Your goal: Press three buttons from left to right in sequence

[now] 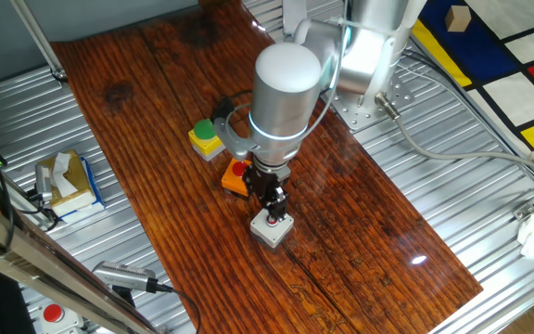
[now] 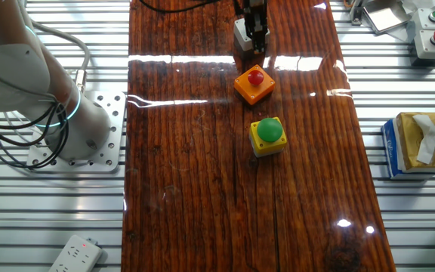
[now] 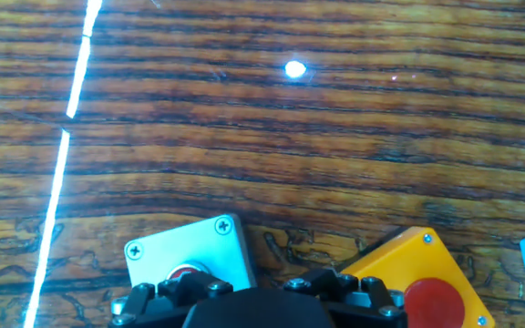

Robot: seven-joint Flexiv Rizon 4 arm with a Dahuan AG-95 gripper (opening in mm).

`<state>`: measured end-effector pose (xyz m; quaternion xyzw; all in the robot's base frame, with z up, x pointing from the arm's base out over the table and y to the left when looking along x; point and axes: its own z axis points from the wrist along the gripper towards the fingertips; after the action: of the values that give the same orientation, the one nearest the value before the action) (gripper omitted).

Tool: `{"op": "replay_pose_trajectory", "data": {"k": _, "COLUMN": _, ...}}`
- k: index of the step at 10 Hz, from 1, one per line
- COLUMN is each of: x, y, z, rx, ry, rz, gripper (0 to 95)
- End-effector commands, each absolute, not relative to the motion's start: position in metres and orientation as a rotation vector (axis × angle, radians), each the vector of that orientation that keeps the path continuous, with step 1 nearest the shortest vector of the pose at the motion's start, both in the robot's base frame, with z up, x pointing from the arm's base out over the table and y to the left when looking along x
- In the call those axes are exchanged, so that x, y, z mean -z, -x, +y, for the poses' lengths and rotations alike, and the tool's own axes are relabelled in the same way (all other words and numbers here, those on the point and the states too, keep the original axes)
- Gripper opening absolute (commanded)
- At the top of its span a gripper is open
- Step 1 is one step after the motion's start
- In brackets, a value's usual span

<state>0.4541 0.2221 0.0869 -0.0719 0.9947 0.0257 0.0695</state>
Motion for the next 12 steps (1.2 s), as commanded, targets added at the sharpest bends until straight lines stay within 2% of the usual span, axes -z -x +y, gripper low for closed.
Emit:
{"op": "replay_pose_trajectory", "data": {"k": 1, "x": -0.086, "y": -0.454, "z": 0.221, "rx": -0.074, "ry": 0.216, "rz": 2.997, "gripper": 76.0}}
{"op": "replay_pose_trajectory", "data": {"k": 12, "x": -0.178, "y": -0.465, "z": 0.227, "rx": -0.039, "ry": 0.233, "rz": 3.031, "gripper": 76.0}}
